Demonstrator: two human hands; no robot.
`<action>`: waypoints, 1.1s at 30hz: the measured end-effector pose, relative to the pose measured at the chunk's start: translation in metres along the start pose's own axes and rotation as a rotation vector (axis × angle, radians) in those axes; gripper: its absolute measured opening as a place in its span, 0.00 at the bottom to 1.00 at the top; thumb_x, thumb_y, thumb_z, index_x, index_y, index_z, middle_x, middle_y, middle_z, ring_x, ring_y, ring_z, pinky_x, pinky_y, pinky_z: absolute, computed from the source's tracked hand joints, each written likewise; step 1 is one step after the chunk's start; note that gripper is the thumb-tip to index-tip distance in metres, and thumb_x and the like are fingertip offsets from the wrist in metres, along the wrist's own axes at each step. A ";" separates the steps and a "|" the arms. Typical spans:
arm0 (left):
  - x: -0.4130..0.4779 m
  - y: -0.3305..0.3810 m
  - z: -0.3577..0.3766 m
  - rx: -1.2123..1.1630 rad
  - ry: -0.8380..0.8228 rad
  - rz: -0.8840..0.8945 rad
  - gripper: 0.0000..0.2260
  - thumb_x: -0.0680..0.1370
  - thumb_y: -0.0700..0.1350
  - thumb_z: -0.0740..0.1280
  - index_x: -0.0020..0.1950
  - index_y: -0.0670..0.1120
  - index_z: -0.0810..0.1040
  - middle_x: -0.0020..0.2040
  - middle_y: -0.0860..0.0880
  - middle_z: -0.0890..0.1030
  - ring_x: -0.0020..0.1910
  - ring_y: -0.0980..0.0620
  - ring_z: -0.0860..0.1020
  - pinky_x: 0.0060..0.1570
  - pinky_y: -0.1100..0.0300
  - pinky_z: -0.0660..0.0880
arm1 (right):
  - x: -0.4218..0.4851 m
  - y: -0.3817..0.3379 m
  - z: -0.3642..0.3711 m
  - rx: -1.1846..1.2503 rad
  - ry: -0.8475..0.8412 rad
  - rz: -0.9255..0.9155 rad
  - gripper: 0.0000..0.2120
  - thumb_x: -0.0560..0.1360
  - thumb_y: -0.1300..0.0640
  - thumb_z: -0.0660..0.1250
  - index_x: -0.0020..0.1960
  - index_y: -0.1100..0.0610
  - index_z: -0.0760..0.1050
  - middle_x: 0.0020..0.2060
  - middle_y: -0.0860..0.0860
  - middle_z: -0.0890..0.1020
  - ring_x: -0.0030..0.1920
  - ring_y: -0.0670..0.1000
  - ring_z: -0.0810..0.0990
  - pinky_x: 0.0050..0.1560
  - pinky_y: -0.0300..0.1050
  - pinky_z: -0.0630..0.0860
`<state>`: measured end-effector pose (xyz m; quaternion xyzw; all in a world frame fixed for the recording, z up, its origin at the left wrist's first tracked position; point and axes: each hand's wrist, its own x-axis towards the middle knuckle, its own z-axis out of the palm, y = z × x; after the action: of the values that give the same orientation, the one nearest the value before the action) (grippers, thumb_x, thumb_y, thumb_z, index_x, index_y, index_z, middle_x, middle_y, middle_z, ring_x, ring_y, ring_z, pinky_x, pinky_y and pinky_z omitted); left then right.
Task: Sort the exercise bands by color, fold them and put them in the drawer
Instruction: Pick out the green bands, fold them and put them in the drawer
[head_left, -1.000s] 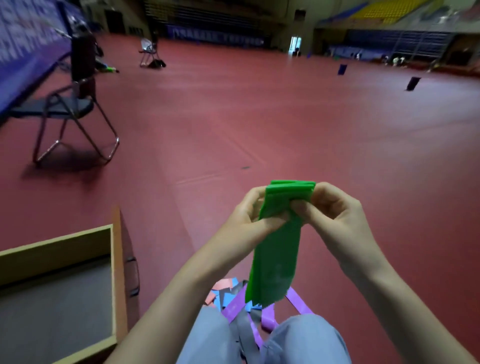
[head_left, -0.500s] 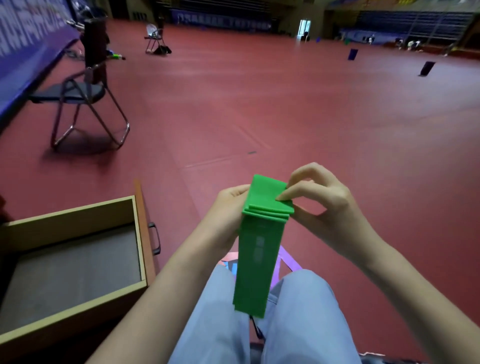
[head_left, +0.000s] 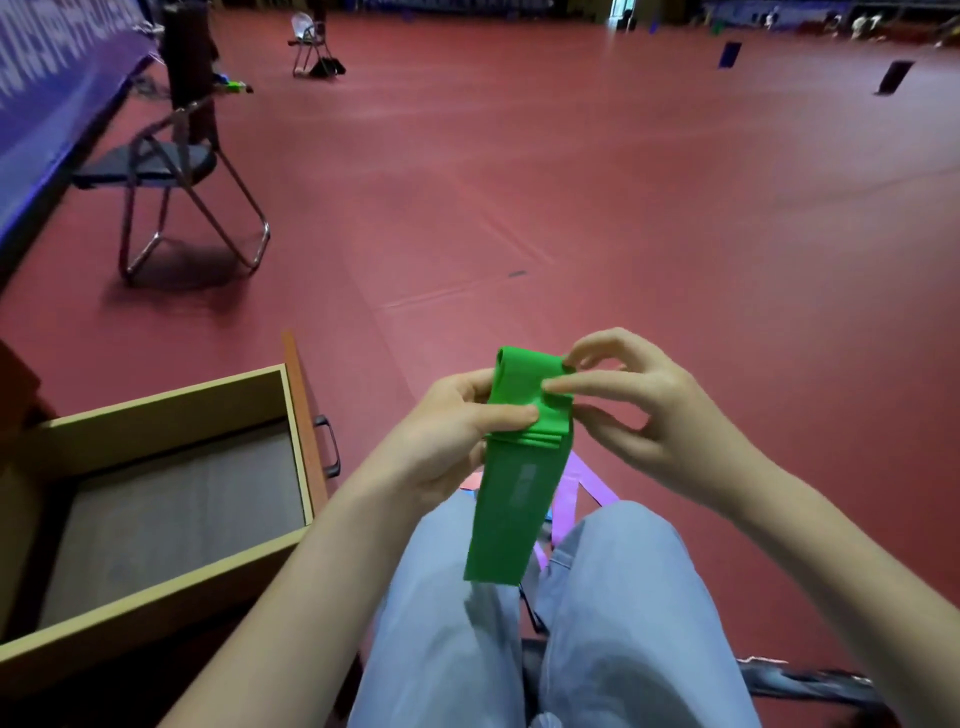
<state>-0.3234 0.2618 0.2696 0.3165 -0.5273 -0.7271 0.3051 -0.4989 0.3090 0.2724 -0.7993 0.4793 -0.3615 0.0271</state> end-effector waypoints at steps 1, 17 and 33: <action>-0.001 0.000 0.000 -0.006 0.025 0.013 0.12 0.72 0.29 0.63 0.48 0.43 0.79 0.41 0.48 0.82 0.37 0.55 0.81 0.43 0.64 0.78 | -0.002 -0.003 0.001 0.206 -0.024 0.127 0.18 0.70 0.61 0.63 0.57 0.47 0.74 0.52 0.48 0.76 0.51 0.45 0.74 0.50 0.39 0.75; -0.005 -0.011 0.014 0.096 0.111 0.160 0.17 0.70 0.48 0.70 0.58 0.47 0.76 0.54 0.47 0.82 0.53 0.49 0.80 0.54 0.53 0.78 | -0.010 -0.024 0.013 0.971 0.070 0.574 0.15 0.69 0.69 0.68 0.51 0.54 0.76 0.37 0.48 0.85 0.38 0.47 0.84 0.37 0.39 0.80; -0.021 -0.021 0.014 0.020 0.042 -0.202 0.28 0.76 0.62 0.45 0.53 0.46 0.77 0.53 0.43 0.80 0.51 0.47 0.78 0.49 0.58 0.73 | -0.020 -0.024 0.036 0.412 0.265 0.376 0.21 0.65 0.72 0.62 0.41 0.47 0.80 0.35 0.34 0.81 0.39 0.47 0.80 0.41 0.44 0.77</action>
<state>-0.3241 0.2918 0.2561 0.3860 -0.4935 -0.7422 0.2380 -0.4647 0.3265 0.2445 -0.6201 0.5347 -0.5410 0.1922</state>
